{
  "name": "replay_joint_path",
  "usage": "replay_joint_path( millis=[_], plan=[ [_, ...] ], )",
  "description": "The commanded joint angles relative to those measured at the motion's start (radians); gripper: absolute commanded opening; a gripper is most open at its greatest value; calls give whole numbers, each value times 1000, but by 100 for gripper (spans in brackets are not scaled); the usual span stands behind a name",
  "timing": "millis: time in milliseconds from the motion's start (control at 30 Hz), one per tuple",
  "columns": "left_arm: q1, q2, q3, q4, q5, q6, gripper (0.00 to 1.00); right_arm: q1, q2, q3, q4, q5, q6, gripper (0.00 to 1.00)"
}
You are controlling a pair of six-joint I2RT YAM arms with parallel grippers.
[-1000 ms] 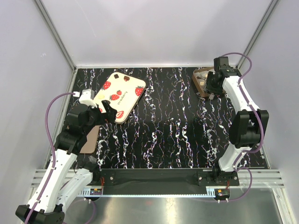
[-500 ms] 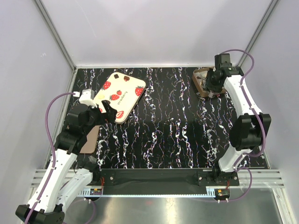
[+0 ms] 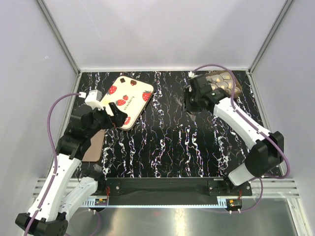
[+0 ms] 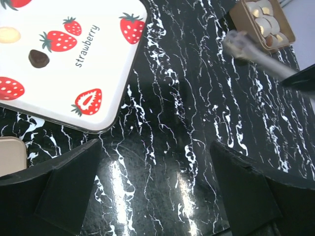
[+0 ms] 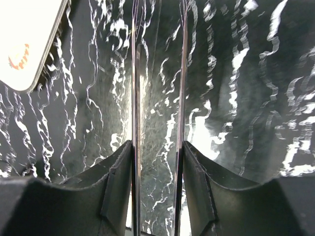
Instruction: Pack the chocolate
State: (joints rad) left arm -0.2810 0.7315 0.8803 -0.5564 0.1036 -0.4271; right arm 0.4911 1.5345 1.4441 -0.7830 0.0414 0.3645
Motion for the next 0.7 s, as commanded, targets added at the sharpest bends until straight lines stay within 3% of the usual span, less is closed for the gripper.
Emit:
replay_joint_path(
  millis=[0,333,667],
  plan=[
    [-1,16,81,6,53,4,99,47,-37,-82,135,54,59,49],
    [-1,43,149,-65,-76,7,99,193,-24,-349,390,229,111,51],
    [0,167,184,-273,-234,-28,99,239,3,-456,429,267,139,61]
  ],
)
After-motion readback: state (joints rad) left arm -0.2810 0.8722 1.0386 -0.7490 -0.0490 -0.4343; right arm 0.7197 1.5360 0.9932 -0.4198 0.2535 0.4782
